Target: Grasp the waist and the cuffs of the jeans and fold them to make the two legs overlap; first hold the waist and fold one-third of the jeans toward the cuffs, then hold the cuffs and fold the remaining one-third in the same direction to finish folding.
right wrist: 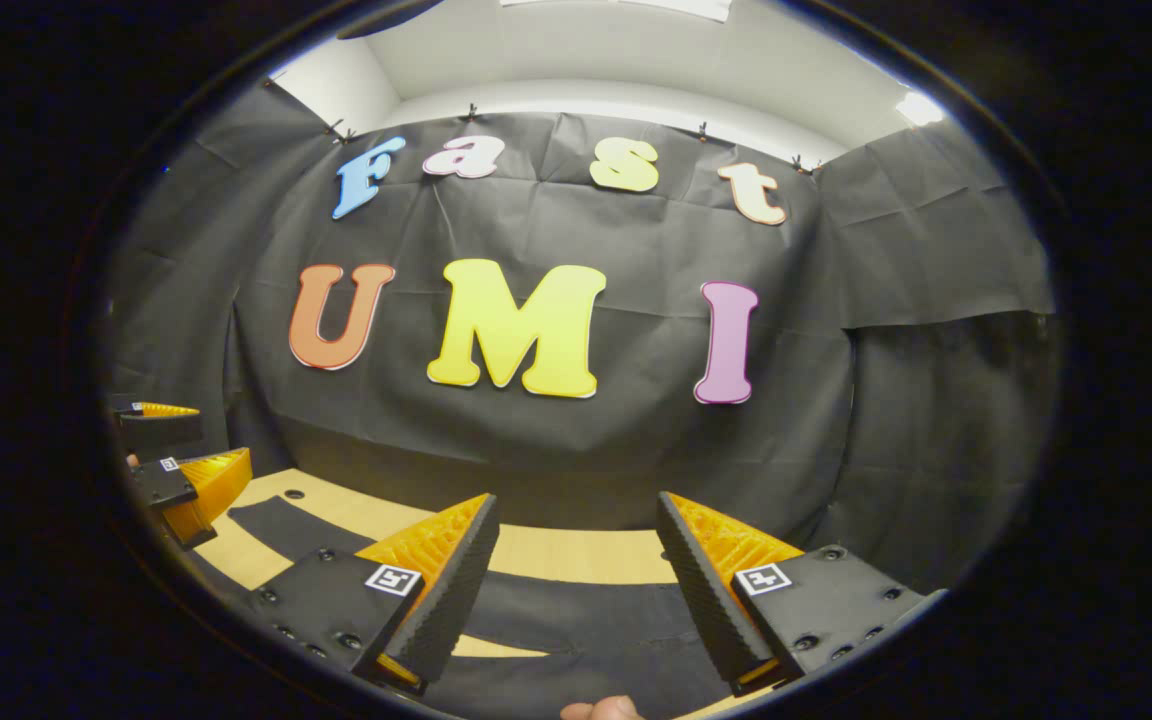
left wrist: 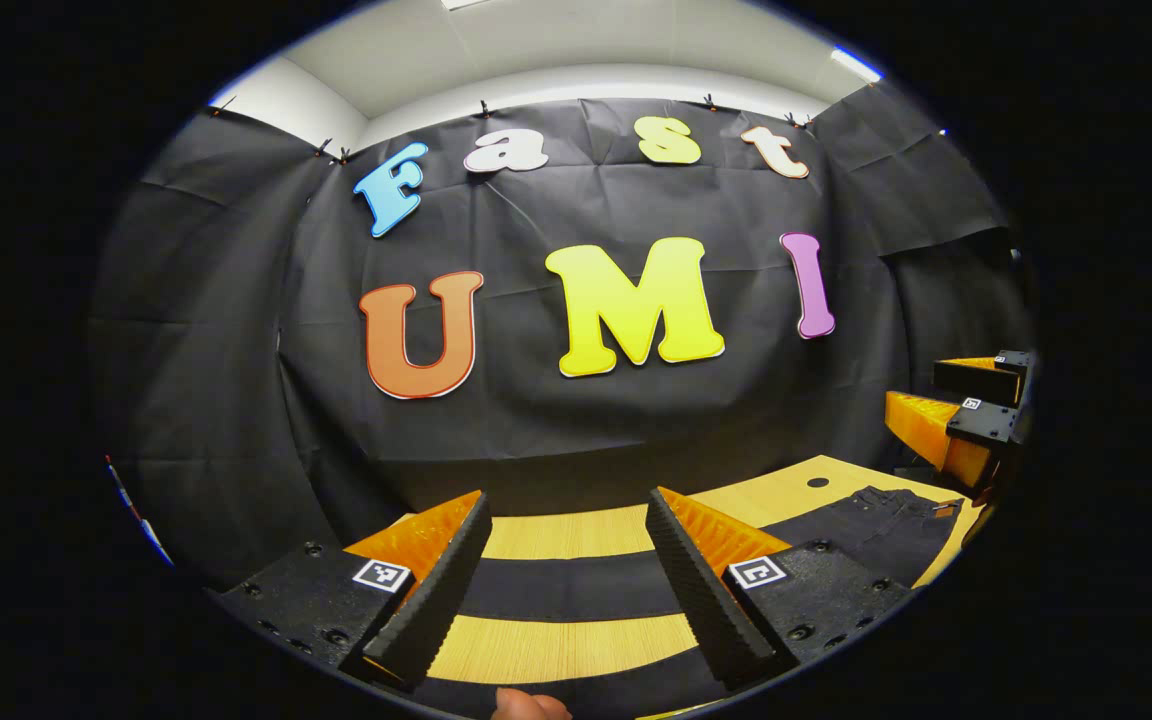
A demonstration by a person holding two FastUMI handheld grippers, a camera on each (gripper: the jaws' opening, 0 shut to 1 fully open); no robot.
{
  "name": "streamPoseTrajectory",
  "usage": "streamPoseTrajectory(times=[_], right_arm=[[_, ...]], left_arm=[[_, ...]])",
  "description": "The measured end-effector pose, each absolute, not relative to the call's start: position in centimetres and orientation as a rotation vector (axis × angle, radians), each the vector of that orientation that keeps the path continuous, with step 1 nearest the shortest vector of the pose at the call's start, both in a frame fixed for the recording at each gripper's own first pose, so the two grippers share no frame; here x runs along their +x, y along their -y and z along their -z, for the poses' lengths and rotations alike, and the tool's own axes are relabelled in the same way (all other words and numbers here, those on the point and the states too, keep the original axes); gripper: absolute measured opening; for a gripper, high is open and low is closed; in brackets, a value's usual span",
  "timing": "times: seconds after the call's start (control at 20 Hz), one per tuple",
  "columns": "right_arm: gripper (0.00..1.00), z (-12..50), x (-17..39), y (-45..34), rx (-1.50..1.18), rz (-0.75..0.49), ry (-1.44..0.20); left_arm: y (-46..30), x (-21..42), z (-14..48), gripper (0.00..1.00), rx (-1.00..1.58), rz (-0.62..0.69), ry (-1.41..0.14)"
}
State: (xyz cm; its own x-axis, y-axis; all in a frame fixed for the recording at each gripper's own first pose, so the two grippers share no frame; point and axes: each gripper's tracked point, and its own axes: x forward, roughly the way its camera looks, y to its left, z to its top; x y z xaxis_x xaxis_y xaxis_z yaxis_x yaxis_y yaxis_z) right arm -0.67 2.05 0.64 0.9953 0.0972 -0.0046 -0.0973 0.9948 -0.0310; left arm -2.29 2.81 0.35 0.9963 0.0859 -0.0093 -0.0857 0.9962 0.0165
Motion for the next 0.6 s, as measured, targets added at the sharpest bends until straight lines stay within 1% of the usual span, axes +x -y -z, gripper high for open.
streamPoseTrajectory(times=[0.3,0.45,0.5,0.6], right_arm=[[0.97,-0.6,-0.8,-2.5,-0.033,-0.139,-0.006],[0.96,0.0,-1.2,-2.3,-0.042,-0.171,-0.028],[0.96,0.3,-1.5,-2.0,-0.049,-0.185,-0.045],[0.97,2.5,-2.5,-1.2,-0.031,-0.225,-0.135]], left_arm=[[-3.5,-3.4,-0.2,1.00,0.010,-0.128,-0.020],[-3.8,-4.4,0.4,0.99,-0.007,-0.142,-0.050],[-4.0,-5.0,1.3,0.99,-0.038,-0.142,-0.085],[-3.9,-6.9,4.8,0.99,-0.179,-0.138,-0.224]])
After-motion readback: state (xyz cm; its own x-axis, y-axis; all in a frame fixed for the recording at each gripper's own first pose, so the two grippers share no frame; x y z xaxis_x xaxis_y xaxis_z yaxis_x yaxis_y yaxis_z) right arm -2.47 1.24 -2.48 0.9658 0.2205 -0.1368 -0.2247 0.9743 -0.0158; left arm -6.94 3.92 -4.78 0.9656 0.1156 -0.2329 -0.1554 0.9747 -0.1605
